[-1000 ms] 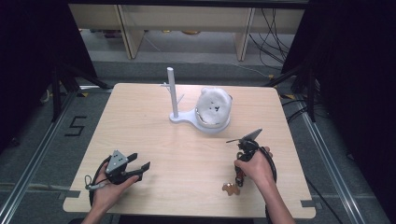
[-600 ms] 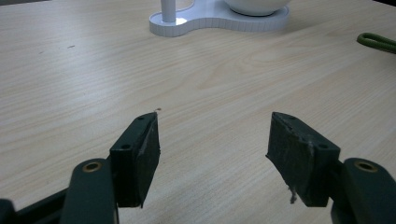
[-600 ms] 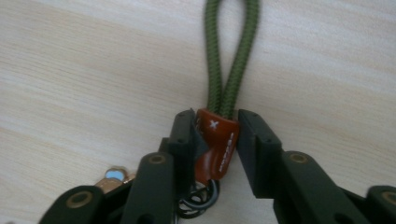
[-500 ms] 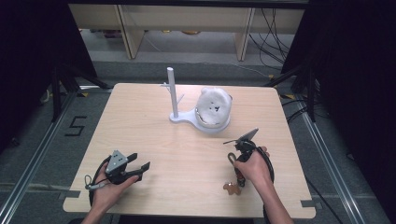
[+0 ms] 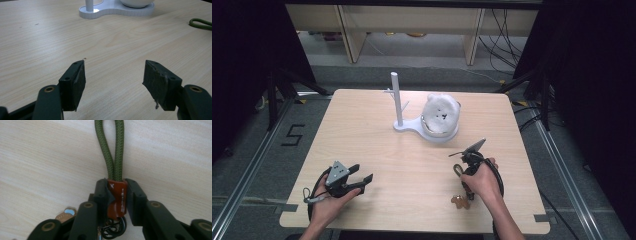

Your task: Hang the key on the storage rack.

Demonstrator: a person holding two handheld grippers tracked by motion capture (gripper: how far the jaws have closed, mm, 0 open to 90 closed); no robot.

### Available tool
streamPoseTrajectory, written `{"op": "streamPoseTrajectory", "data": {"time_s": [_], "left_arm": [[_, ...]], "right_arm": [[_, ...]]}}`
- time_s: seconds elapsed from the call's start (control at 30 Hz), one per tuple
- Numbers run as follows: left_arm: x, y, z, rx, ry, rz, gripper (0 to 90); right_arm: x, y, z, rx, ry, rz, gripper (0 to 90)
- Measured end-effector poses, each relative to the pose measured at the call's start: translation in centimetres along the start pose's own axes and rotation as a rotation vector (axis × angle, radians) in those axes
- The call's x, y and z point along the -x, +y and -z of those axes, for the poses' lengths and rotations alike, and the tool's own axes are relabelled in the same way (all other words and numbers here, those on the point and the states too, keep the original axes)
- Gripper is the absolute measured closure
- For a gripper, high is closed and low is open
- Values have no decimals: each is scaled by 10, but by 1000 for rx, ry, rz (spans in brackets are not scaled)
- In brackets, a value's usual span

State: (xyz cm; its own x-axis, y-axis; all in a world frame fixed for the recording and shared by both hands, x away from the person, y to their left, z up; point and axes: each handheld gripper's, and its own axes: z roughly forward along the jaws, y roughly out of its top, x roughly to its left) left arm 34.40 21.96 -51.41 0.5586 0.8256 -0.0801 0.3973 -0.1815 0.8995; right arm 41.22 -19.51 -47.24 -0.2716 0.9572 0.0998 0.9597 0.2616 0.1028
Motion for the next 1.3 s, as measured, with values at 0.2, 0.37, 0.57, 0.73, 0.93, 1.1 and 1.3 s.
{"op": "streamPoseTrajectory", "data": {"time_s": [0.2,0.37,0.57,0.73,0.93,1.1,1.3], "left_arm": [[0,1,1,4,0,4,339],[3,3,1,14,-24,15,343],[10,11,0,32,-68,20,347],[18,20,-1,52,-90,6,371],[21,29,-4,75,-135,33,403],[22,39,-6,97,-192,88,456],[29,59,-12,137,-225,38,518]], "right_arm": [[1,-5,2,20,42,34,800],[1,-11,9,124,97,44,800],[-3,-14,16,379,223,146,799],[-13,-17,23,508,265,141,799],[-19,-15,21,717,319,217,799],[-26,-16,21,838,371,250,799],[-35,-16,23,944,445,253,799]]}}
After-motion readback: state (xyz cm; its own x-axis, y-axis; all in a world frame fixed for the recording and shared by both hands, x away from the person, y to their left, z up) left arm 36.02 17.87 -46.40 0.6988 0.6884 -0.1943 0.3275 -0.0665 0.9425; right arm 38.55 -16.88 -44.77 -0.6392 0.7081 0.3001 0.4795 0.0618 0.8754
